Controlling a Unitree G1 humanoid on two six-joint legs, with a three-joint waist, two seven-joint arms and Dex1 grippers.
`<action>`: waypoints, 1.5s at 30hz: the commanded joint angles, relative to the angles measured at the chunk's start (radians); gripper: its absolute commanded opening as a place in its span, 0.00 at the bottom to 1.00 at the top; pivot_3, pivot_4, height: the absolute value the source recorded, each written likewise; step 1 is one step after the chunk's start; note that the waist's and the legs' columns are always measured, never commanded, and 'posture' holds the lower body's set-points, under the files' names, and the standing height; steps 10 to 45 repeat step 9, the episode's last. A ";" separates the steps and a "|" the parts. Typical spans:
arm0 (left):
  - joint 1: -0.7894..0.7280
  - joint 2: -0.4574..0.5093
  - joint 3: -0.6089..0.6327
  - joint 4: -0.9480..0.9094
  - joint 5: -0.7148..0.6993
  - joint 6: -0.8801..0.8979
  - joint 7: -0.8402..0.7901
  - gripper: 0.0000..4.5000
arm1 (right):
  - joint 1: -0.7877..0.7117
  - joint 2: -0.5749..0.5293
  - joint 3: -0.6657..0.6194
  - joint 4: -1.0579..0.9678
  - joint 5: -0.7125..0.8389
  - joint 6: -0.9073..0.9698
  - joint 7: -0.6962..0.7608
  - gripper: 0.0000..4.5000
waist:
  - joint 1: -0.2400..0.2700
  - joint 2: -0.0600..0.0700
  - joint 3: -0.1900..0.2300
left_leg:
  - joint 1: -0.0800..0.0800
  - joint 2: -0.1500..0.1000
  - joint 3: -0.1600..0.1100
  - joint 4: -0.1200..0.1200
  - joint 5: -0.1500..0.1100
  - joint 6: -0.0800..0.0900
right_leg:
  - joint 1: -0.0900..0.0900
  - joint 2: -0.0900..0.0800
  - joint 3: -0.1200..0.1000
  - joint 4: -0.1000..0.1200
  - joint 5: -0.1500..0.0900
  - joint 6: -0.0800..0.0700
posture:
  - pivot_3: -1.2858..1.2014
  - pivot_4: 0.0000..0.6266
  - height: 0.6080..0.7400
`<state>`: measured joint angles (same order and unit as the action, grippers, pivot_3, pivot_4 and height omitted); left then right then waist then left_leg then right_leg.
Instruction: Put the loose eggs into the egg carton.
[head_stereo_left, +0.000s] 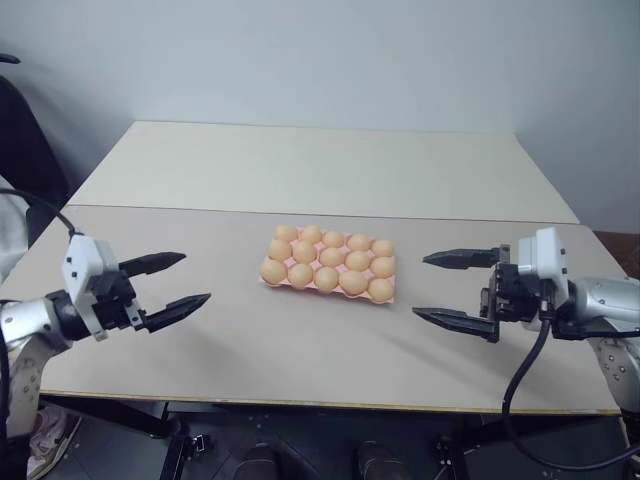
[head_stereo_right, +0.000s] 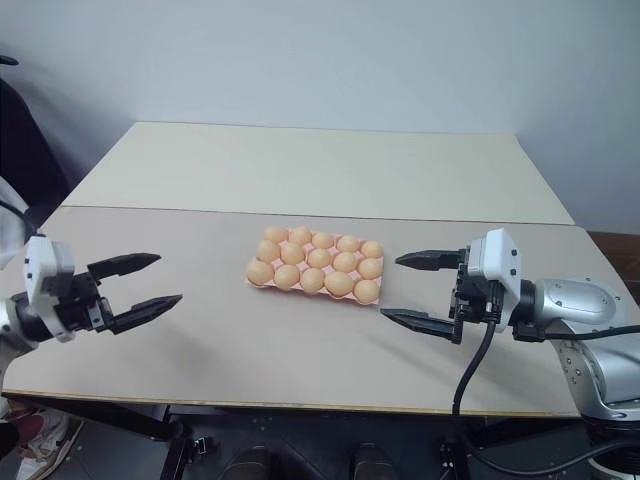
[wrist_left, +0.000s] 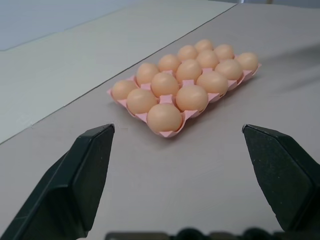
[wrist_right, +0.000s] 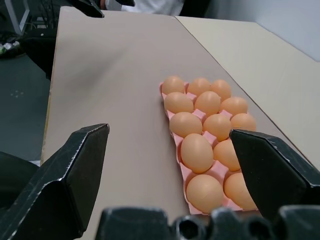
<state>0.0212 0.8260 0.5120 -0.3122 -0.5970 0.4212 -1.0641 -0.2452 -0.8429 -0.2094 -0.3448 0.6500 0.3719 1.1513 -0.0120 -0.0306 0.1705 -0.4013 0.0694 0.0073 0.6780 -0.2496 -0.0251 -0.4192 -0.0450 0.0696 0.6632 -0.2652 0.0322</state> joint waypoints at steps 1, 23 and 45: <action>0.037 -0.004 0.057 -0.076 -0.037 0.016 0.040 0.99 | -0.015 0.007 -0.005 -0.004 0.005 -0.024 0.007 1.00 | 0.000 0.000 0.000 | 0.000 0.000 0.000 0.000 0.000 0.000 | 0.000 0.000 0.000 0.000 0.000 0.000 | 0.52 0.24 1.00; 0.045 0.020 0.051 -0.074 -0.033 0.026 0.076 0.99 | -0.035 0.014 0.003 0.009 -0.001 -0.029 0.015 1.00 | -0.001 0.000 0.000 | 0.000 0.000 0.000 0.000 0.000 0.000 | 0.000 0.000 0.000 0.000 0.000 0.000 | 0.52 0.24 1.00; 0.045 0.020 0.051 -0.074 -0.033 0.026 0.076 0.99 | -0.035 0.014 0.003 0.009 -0.001 -0.029 0.015 1.00 | -0.001 0.000 0.000 | 0.000 0.000 0.000 0.000 0.000 0.000 | 0.000 0.000 0.000 0.000 0.000 0.000 | 0.52 0.24 1.00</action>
